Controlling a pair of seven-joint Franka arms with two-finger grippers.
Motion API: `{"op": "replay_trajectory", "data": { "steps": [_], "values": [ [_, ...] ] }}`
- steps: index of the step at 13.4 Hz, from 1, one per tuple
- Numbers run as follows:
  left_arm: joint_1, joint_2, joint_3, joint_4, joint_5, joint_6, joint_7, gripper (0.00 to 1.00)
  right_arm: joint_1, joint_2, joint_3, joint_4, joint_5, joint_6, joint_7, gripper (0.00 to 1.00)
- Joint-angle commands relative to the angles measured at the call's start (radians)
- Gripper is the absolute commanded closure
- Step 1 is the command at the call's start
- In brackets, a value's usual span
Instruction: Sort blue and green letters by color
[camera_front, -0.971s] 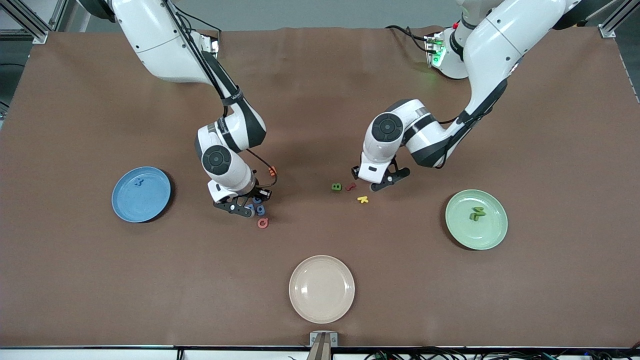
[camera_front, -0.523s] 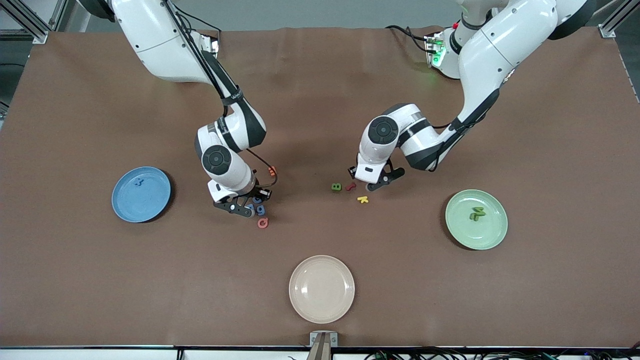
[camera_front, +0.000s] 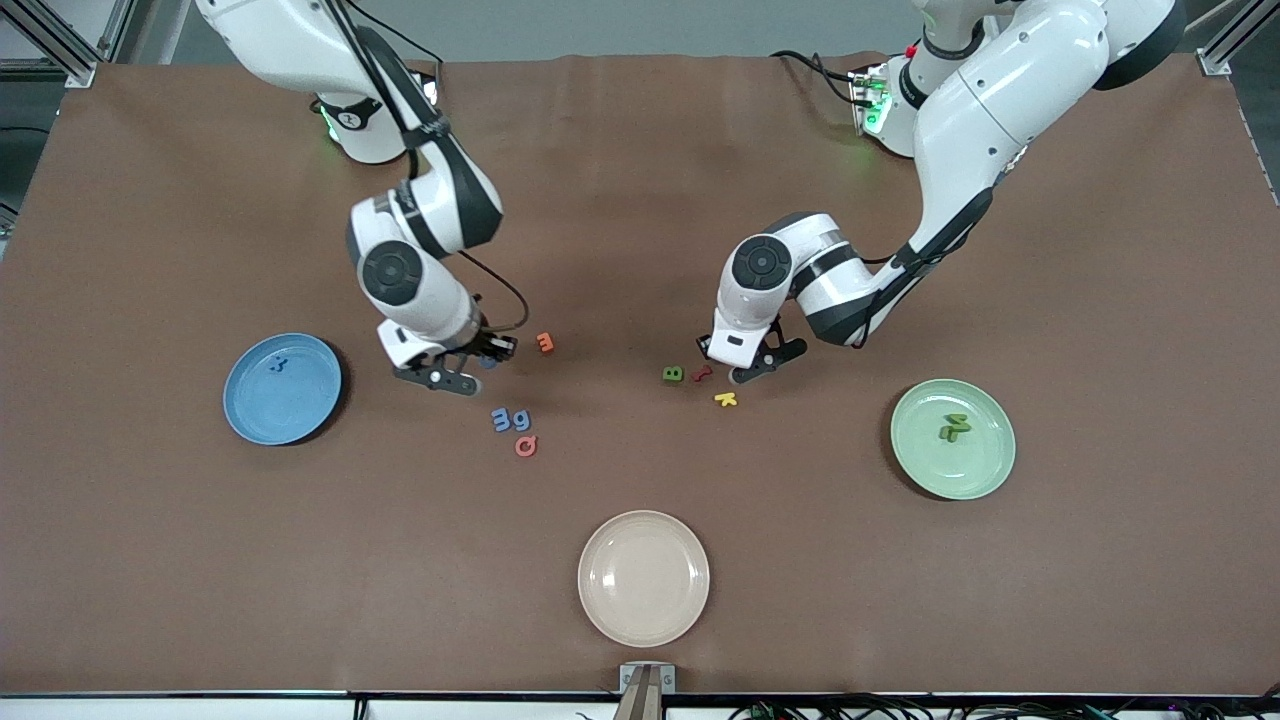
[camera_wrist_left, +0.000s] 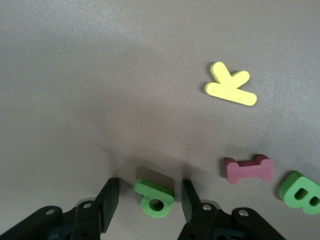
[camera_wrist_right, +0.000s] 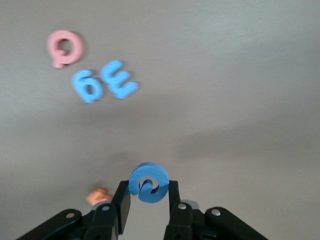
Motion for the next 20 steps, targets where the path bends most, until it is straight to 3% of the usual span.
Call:
{"op": "replay_trajectory", "data": {
  "steps": [1, 6, 9, 11, 13, 20],
  "values": [
    [-0.01, 0.02, 0.008, 0.013, 0.029, 0.005, -0.028, 0.51, -0.161, -0.126, 0.01, -0.147, -0.002, -0.004, -0.24, 0.85],
    [-0.016, 0.021, 0.008, 0.015, 0.029, 0.005, -0.024, 0.53, -0.445, -0.134, 0.008, -0.176, -0.004, -0.001, -0.704, 0.85],
    [-0.017, 0.02, 0.008, 0.006, 0.029, 0.005, -0.009, 0.71, -0.557, -0.127, 0.006, -0.175, -0.007, 0.009, -0.865, 0.85],
    [-0.017, 0.021, 0.008, 0.004, 0.03, 0.003, -0.005, 0.87, -0.594, -0.12, 0.006, -0.176, -0.017, 0.027, -0.905, 0.85],
    [-0.022, 0.018, 0.008, 0.007, 0.03, 0.003, -0.005, 0.95, -0.618, -0.091, 0.006, -0.176, -0.045, 0.07, -0.917, 0.84],
    [0.051, -0.069, -0.001, 0.049, 0.03, -0.04, 0.029, 0.98, -0.623, -0.012, 0.01, -0.201, -0.042, 0.167, -0.939, 0.83]
  ]
}}
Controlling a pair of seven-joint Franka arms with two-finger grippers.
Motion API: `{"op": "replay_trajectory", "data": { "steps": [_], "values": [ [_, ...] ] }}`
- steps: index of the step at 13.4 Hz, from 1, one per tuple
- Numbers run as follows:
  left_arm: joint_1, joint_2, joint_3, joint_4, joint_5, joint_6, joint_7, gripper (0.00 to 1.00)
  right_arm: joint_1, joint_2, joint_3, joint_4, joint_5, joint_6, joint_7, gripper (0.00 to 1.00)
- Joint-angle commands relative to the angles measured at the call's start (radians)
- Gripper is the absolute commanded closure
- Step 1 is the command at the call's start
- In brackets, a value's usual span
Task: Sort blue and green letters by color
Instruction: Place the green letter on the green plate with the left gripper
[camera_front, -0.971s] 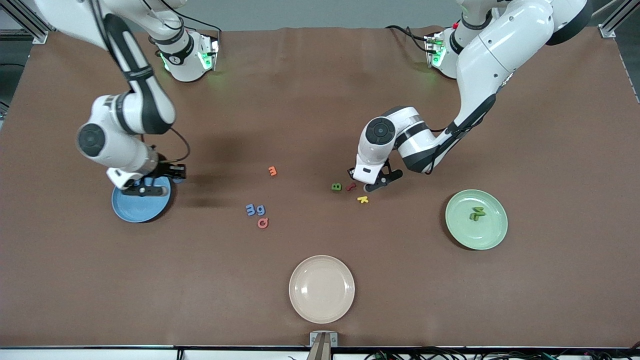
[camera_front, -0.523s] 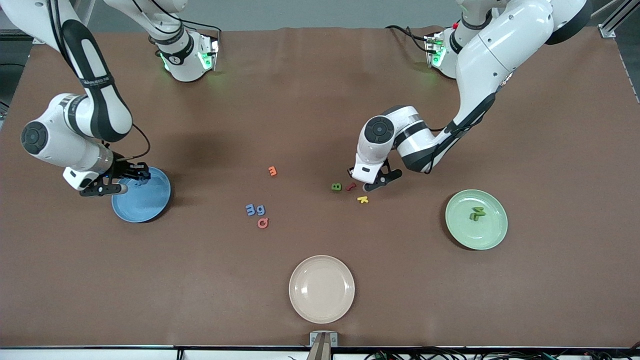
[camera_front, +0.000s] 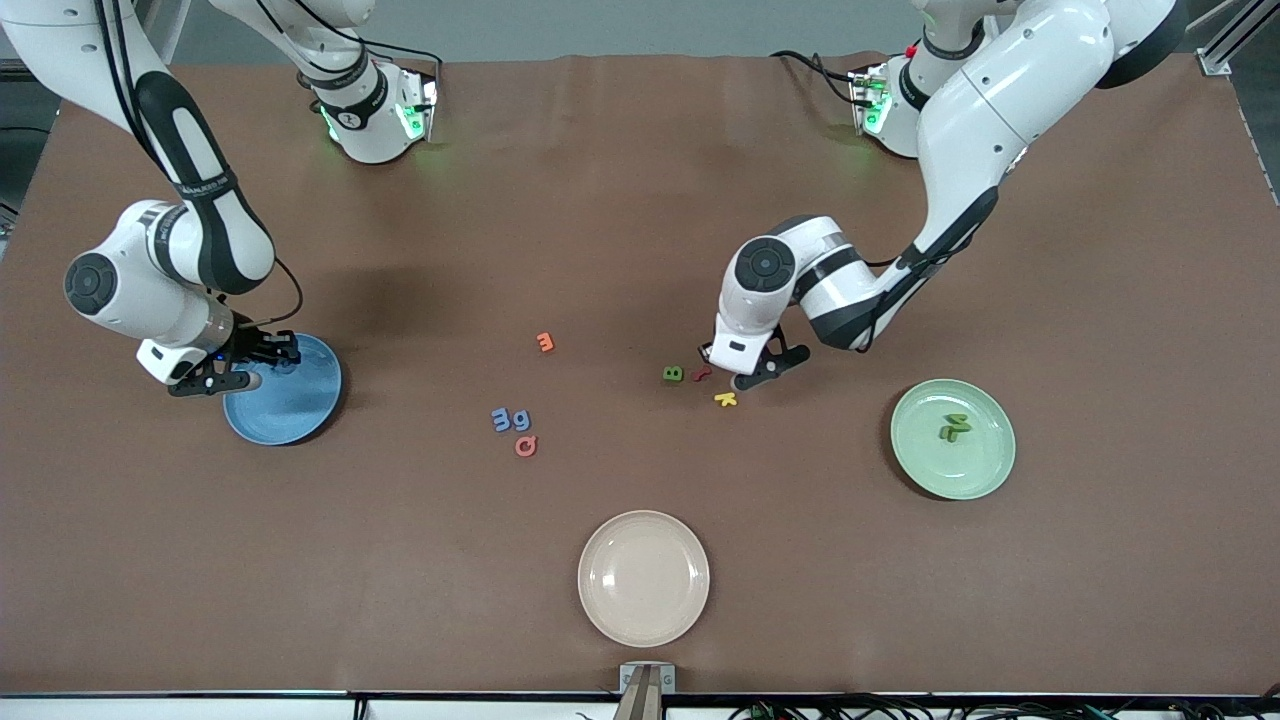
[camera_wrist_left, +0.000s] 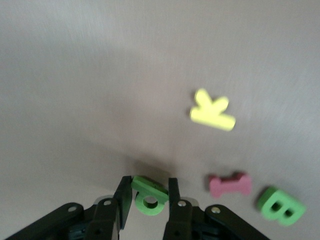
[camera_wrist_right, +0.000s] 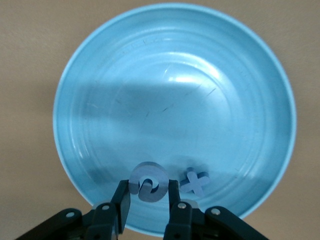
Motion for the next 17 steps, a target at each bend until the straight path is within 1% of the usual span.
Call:
{"op": "replay_trajectory", "data": {
  "steps": [1, 3, 5, 6, 8, 9, 11, 12, 13, 15, 16, 17],
  "values": [
    [0.063, -0.08, -0.007, 0.005, 0.016, -0.041, 0.055, 0.98, -0.019, 0.016, 0.017, -0.017, -0.006, 0.042, -0.012, 0.83],
    [0.127, -0.112, -0.012, 0.005, 0.013, -0.073, 0.14, 0.98, -0.016, 0.028, 0.018, -0.02, -0.001, 0.056, -0.012, 0.82],
    [0.225, -0.121, -0.021, 0.007, 0.005, -0.105, 0.242, 0.98, -0.014, 0.028, 0.018, -0.025, 0.002, 0.056, -0.012, 0.78],
    [0.291, -0.124, -0.036, 0.01, 0.005, -0.12, 0.319, 0.98, -0.014, 0.028, 0.018, -0.025, 0.004, 0.054, -0.01, 0.59],
    [0.402, -0.128, -0.038, 0.005, 0.005, -0.13, 0.484, 0.98, -0.013, 0.025, 0.018, -0.024, 0.002, 0.048, -0.009, 0.06],
    [0.46, -0.128, -0.038, 0.008, 0.005, -0.13, 0.57, 0.98, -0.013, 0.019, 0.018, -0.022, 0.002, 0.041, -0.001, 0.01],
    [0.541, -0.118, -0.038, 0.02, 0.005, -0.128, 0.701, 0.98, 0.004, 0.008, 0.023, -0.017, 0.004, 0.027, 0.007, 0.01],
    [0.563, -0.114, -0.038, 0.025, 0.005, -0.128, 0.73, 0.97, 0.022, -0.001, 0.022, -0.014, 0.004, 0.018, 0.022, 0.01],
    [0.575, -0.106, -0.036, 0.03, 0.005, -0.128, 0.743, 0.96, 0.045, -0.012, 0.023, -0.008, 0.005, 0.002, 0.084, 0.01],
    [0.579, -0.077, -0.033, 0.043, 0.004, -0.128, 0.74, 0.79, 0.108, -0.026, 0.023, 0.027, 0.004, -0.077, 0.27, 0.01],
    [0.577, -0.074, -0.032, 0.043, 0.004, -0.128, 0.741, 0.55, 0.136, -0.027, 0.023, 0.045, 0.005, -0.112, 0.366, 0.01],
    [0.579, -0.074, -0.027, 0.042, 0.004, -0.128, 0.731, 0.07, 0.174, -0.027, 0.023, 0.065, 0.005, -0.134, 0.486, 0.01]
  ]
}}
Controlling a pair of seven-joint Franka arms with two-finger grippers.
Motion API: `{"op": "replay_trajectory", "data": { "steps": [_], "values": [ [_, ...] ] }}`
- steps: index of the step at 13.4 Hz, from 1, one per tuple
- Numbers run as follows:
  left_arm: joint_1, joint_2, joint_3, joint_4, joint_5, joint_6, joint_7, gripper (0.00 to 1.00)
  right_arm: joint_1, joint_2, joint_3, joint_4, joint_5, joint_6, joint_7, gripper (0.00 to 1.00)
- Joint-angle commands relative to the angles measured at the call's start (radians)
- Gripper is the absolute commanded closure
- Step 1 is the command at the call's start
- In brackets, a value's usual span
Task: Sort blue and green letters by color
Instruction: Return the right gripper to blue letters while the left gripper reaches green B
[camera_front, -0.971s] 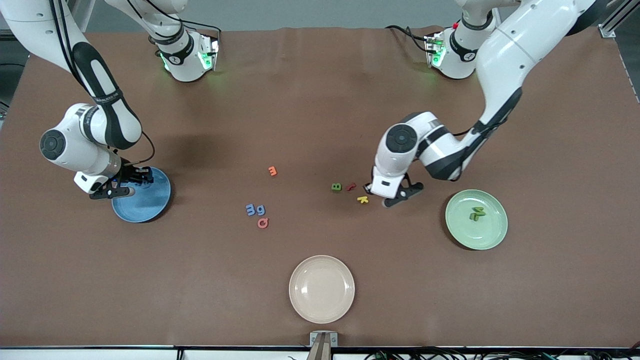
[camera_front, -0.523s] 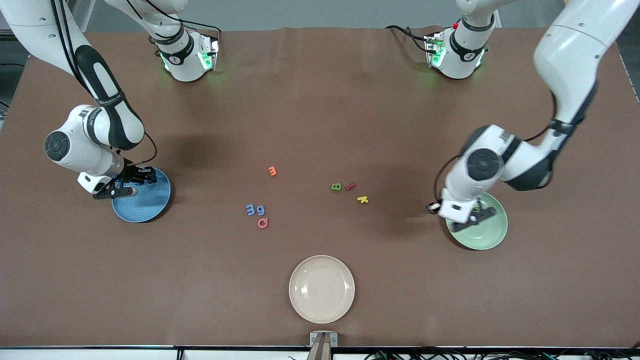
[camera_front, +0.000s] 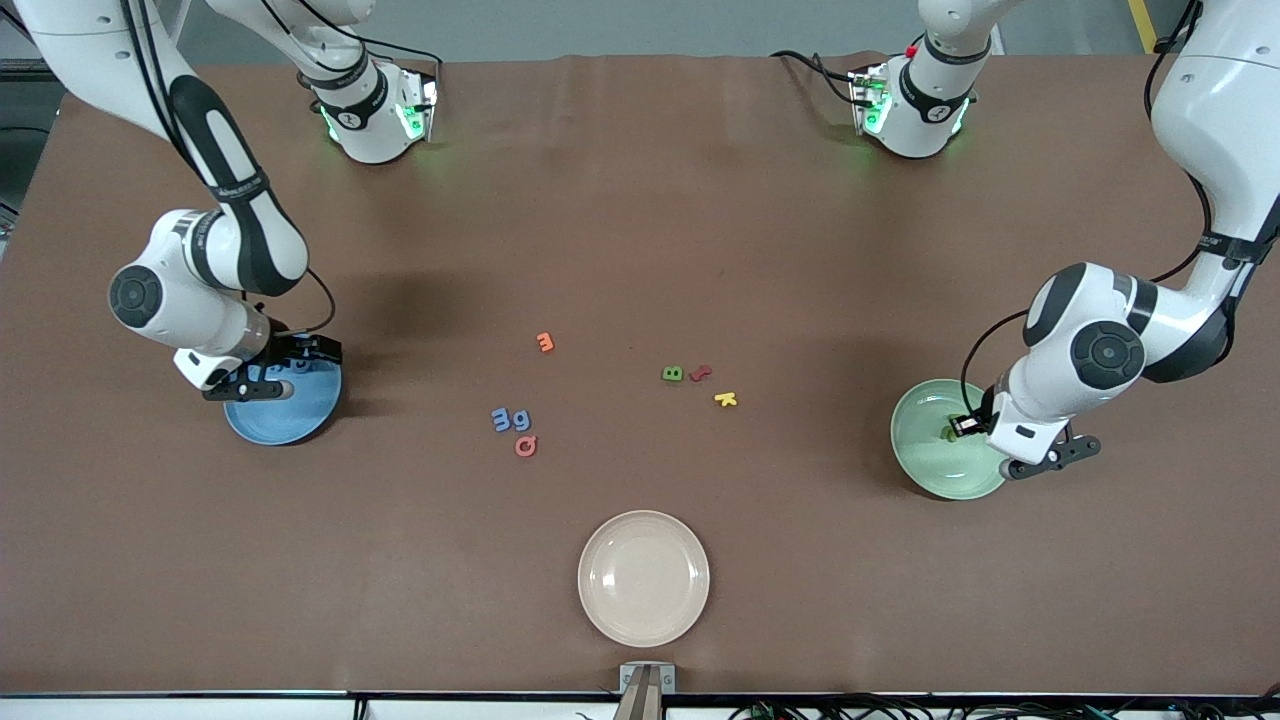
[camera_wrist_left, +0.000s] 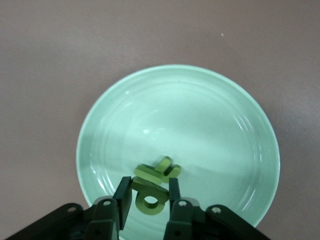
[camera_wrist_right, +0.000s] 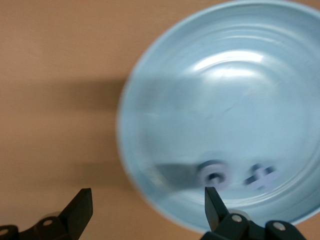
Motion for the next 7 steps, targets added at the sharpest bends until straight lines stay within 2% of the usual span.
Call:
{"op": "replay_trajectory", "data": {
  "steps": [1, 4, 7],
  "values": [
    [-0.001, 0.012, -0.005, 0.015, 0.003, -0.011, -0.007, 0.0, 0.082, -0.016, -0.002, 0.041, 0.002, -0.06, 0.273, 0.01],
    [-0.004, -0.002, -0.012, 0.021, 0.003, -0.055, -0.008, 0.0, 0.16, -0.002, -0.002, 0.09, 0.004, -0.064, 0.547, 0.01],
    [-0.013, -0.011, -0.096, 0.033, 0.001, -0.121, -0.037, 0.0, 0.222, 0.027, 0.0, 0.142, 0.019, -0.062, 0.944, 0.01]
  ]
}}
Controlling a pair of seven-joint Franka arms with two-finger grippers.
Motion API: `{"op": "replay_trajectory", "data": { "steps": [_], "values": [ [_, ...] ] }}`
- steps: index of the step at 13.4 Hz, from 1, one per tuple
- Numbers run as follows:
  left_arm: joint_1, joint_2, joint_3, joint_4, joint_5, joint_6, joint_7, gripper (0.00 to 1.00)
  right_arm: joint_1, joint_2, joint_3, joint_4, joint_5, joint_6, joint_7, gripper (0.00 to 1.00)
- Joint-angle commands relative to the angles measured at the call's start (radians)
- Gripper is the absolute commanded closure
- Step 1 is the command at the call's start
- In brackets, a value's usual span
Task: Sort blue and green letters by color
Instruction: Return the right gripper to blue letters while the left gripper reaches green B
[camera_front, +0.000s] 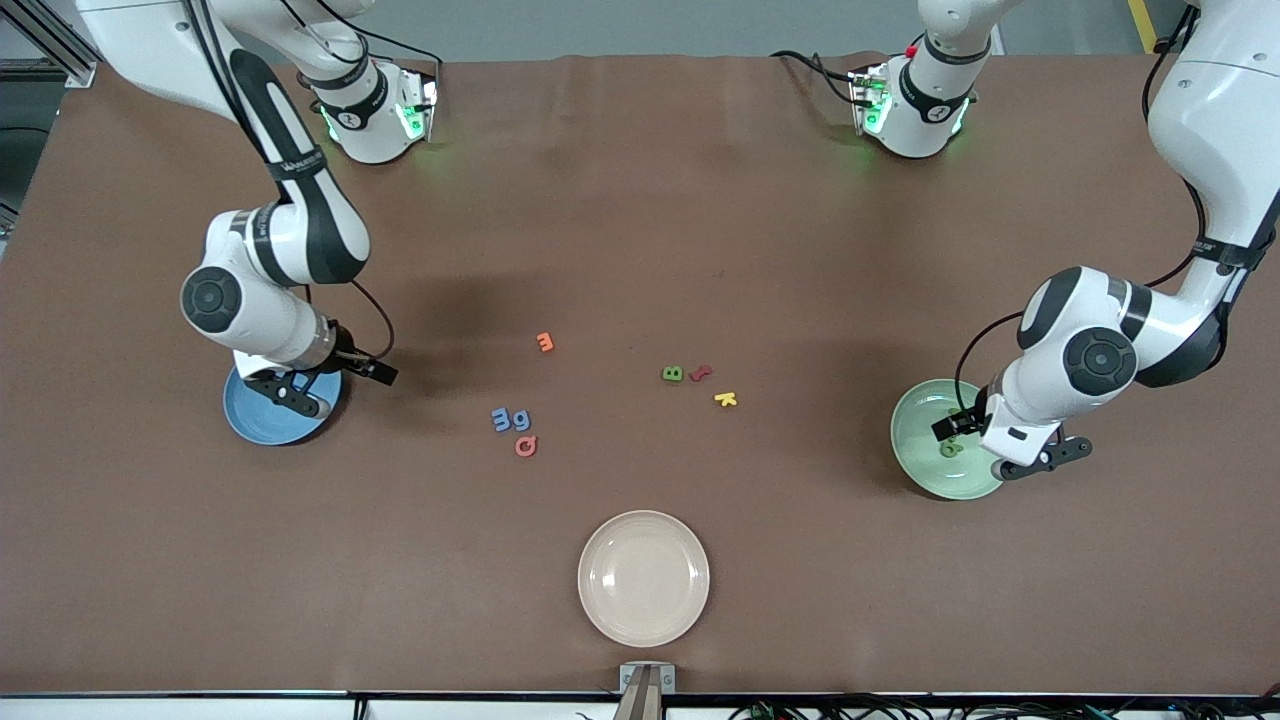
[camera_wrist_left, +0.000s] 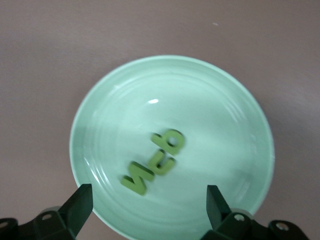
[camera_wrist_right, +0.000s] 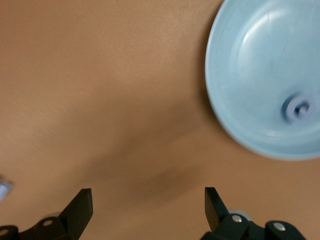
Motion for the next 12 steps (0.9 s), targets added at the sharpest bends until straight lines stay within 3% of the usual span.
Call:
{"op": "replay_trajectory", "data": {
  "steps": [1, 3, 8, 12],
  "values": [
    [-0.017, -0.018, -0.086, 0.01, 0.001, -0.058, -0.078, 0.0, 0.052, 0.035, -0.006, 0.061, 0.043, -0.016, 0.361, 0.01],
    [-0.069, -0.01, -0.112, 0.011, 0.0, -0.058, -0.187, 0.01, 0.092, 0.07, -0.006, 0.099, 0.067, -0.006, 0.573, 0.01],
    [-0.294, 0.021, -0.108, 0.028, 0.0, -0.055, -0.573, 0.12, 0.214, 0.194, -0.008, 0.208, 0.074, 0.074, 0.851, 0.01],
    [-0.437, 0.042, -0.092, 0.088, -0.002, -0.052, -0.92, 0.16, 0.265, 0.293, -0.009, 0.331, 0.069, 0.071, 0.864, 0.0]
  ]
}}
